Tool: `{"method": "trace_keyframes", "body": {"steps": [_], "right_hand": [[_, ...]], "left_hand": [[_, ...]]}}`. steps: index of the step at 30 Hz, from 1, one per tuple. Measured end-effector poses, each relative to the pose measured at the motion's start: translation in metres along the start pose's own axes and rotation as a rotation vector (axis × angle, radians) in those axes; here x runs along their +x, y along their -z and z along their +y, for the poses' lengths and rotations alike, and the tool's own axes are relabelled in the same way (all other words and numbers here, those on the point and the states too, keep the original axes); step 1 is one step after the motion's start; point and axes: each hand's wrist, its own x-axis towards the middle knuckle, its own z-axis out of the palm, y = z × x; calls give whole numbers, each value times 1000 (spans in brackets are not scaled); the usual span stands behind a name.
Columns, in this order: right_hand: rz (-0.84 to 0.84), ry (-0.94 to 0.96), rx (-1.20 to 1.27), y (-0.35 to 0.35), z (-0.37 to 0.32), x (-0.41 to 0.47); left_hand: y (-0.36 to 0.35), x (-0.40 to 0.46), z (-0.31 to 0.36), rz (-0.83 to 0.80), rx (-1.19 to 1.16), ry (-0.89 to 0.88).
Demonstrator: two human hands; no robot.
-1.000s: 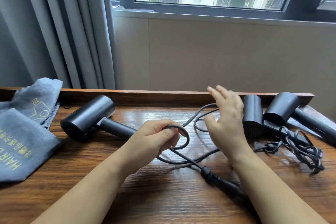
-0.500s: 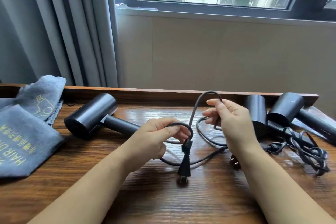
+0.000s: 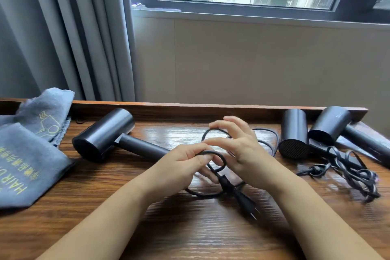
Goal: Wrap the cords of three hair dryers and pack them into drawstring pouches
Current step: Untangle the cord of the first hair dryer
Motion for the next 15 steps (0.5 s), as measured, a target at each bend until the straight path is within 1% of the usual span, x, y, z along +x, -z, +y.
{"method": "trace_keyframes", "body": {"steps": [2,5,6,7,9,11,13,15], "right_hand": [[-20,-83,-64,-1,5,0],[27,-262,-134,6,4,0],[60,-289,-125,8,2,-1],[130,-266,-74,10,-1,-1],[343,-204,79,16,-11,-1],[542,-218,111,19,-23,-1],[644,-229,63,22,-31,0],[704,-190,25,27,-34,-2]], "left_hand": [[1,-1,2,9,-4,0],[5,1,-2,41,14,0],[6,2,-5,51,13,3],[7,2,-6,53,10,8],[8,3,-8,46,7,5],[9,3,-8,62,-15,-18],[10,5,-8,121,-38,-39],[10,6,-8,182,-49,-58]]}}
